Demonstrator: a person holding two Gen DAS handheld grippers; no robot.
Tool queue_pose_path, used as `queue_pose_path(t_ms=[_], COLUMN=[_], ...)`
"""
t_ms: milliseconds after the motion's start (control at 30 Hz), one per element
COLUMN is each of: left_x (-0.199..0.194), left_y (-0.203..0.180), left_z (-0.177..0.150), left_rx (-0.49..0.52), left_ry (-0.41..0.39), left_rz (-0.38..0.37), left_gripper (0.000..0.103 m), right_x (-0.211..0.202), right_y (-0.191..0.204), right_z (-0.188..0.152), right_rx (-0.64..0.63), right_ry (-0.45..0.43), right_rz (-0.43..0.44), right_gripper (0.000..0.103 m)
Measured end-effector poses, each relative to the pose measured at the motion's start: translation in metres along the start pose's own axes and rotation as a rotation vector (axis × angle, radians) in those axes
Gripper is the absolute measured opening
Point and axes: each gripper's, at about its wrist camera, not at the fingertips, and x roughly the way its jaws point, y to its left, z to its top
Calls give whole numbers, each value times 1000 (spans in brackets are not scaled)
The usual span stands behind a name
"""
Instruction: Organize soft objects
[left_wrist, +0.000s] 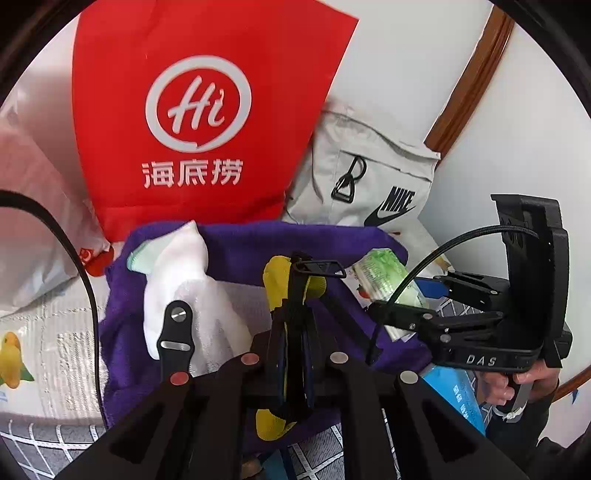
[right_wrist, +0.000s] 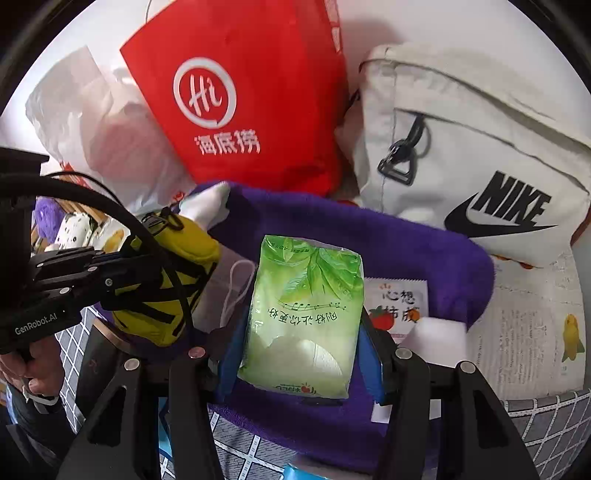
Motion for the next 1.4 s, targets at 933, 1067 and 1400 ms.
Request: queue_pose_path(t_ms=[933,1067,1400], left_x=[22,22,17], left_y=[25,31,33], left_z=[-7,-7,-6], left_rx=[-46,-54,-75], left_ry=[62,68,46], left_rz=[61,70,87], left_gripper=[9,9,44], right_x=[20,32,39], right_y=[42,43,36], right_z=[-8,-9,-12], right_rx=[-124,-130,-112], right_ry=[67,99,130], right_rz=[-26,-33,-39], right_gripper=[54,54,54])
